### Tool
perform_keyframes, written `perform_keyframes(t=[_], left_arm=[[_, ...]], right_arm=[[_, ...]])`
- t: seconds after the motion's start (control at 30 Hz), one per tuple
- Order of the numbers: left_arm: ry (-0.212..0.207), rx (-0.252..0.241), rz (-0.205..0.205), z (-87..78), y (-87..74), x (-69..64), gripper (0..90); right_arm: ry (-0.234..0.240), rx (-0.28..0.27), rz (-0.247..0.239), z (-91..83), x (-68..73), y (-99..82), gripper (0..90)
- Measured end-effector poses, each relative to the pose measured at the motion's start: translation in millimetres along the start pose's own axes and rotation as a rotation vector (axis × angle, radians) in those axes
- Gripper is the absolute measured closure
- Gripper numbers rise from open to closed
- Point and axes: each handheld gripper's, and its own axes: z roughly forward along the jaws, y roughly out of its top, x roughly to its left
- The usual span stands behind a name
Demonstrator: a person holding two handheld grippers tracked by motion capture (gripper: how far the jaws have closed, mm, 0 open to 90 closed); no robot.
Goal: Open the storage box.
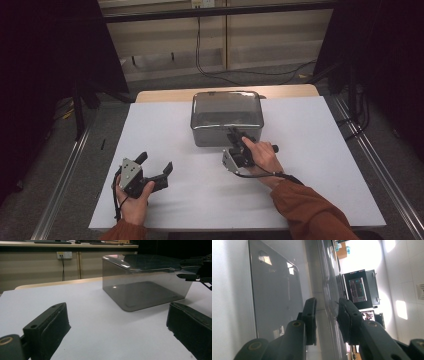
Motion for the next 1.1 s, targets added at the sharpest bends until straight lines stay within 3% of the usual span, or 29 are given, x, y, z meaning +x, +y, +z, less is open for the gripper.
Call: perform_keyframes(t=[0.27, 0.47, 0.6, 0.8, 1.1], left_arm=[[-0.01, -0.008, -0.023, 1.8, 1.1, 1.7, 6.1], [-0.028, -0.002, 0.001, 8.4, 3.6, -0.6, 6.5], [-0.052, -0.006, -0.044, 11.4, 5.5, -0.7, 6.5], [-0.096, 0.011, -0.021, 15.3, 6.5, -1.8, 6.6], [-0.102, 0.014, -0.024, 22.3, 8.0, -2.9, 4.6]], right_arm=[[-0.013, -0.001, -0.029, 0.9, -1.1, 1.0, 77.0], [-0.012, -0.005, -0.036, 0.7, -2.6, 1.4, 78.3], [-0.015, -0.007, -0.033, 0.6, -3.5, 1.3, 78.6], [-0.023, -0.017, -0.02, 0.2, -5.1, 1.1, 78.7], [-0.032, -0.019, -0.008, -0.5, -7.7, 0.9, 78.8]])
